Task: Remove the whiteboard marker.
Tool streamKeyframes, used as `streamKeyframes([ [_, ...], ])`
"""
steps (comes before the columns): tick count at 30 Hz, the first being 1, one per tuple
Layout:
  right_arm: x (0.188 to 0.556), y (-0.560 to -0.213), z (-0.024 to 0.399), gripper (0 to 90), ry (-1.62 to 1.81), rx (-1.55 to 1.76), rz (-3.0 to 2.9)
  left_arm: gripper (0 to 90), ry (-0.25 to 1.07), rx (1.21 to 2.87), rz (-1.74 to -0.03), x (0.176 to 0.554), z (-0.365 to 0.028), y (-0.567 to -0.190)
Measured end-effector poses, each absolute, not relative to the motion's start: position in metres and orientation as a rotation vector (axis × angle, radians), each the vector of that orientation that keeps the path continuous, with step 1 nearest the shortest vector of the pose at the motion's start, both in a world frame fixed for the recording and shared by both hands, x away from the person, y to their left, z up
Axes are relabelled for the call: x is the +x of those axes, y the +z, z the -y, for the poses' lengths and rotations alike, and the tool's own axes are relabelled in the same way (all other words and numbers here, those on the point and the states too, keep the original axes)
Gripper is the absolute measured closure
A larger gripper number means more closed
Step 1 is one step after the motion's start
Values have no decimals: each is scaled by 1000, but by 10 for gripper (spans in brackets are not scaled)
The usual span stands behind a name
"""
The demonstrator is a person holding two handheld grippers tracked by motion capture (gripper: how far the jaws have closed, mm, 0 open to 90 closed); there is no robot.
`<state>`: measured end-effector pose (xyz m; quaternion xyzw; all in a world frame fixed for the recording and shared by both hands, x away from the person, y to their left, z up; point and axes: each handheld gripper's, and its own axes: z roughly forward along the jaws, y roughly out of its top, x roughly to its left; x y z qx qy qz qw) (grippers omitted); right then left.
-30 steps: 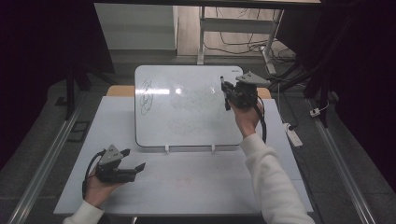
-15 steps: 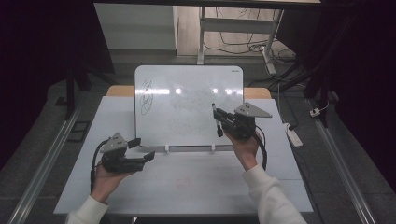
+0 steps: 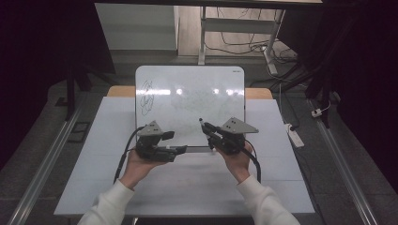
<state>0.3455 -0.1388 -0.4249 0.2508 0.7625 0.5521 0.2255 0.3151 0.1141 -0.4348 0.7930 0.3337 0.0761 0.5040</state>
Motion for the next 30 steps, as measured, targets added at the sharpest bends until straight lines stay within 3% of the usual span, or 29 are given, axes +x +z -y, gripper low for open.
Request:
streamKeyframes([
  [9,336,-427,128,807,1545,631,-2129,283,112,1941,-793,331,-90,-444],
  [30,325,-433,108,806,1509,515,-2169,634,-69,1936,-770,347,-81,-471],
])
